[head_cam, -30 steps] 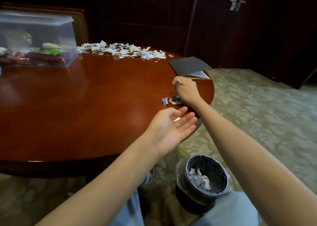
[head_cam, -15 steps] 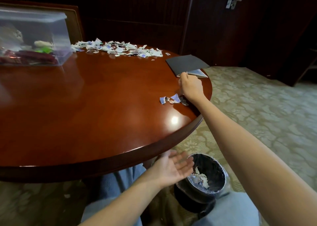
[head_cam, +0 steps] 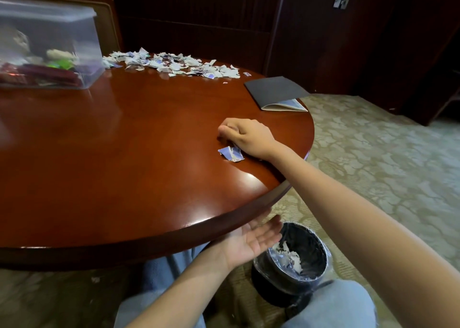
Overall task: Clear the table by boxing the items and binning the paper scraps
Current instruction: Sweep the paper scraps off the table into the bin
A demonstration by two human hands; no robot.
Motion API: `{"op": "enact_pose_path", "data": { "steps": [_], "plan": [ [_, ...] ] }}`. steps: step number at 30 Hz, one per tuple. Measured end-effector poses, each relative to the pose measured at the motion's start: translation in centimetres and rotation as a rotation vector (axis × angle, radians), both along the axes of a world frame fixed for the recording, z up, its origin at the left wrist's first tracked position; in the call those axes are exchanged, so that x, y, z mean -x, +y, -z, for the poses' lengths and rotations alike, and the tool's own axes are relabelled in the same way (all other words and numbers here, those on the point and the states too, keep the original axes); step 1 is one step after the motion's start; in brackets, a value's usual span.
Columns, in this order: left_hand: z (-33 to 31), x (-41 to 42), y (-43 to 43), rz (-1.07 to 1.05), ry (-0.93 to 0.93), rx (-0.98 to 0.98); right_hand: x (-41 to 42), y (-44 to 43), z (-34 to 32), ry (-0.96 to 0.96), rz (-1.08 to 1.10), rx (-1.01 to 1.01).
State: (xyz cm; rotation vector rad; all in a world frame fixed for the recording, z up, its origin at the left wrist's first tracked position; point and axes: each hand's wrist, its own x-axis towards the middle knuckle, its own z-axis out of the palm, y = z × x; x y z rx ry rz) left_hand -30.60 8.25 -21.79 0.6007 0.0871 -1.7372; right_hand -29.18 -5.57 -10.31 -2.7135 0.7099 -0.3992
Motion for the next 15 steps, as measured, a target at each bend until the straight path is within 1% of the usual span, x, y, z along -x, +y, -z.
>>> {"op": "enact_pose_path", "data": {
  "steps": [5, 7, 11, 15],
  "plan": [
    [-0.6, -0.1, 0.5, 0.016, 0.075, 0.064, 0.9, 1.5, 0.2, -0.004, -0.123, 0.037],
    [-0.5, -0.2, 0.9, 0.033, 0.089, 0.073, 0.9, 1.7, 0.2, -0.017, -0.142, 0.014],
    [0.6, -0.3, 1.0, 0.044, 0.098, 0.025, -0.2, 2.3, 0.1, -0.060, -0.171, -0.046],
    [0.1, -0.5, 1.4, 0.026, 0.088, 0.067, -0.4, 3.1, 0.0, -0.077, -0.189, -0.104]
  ]
}}
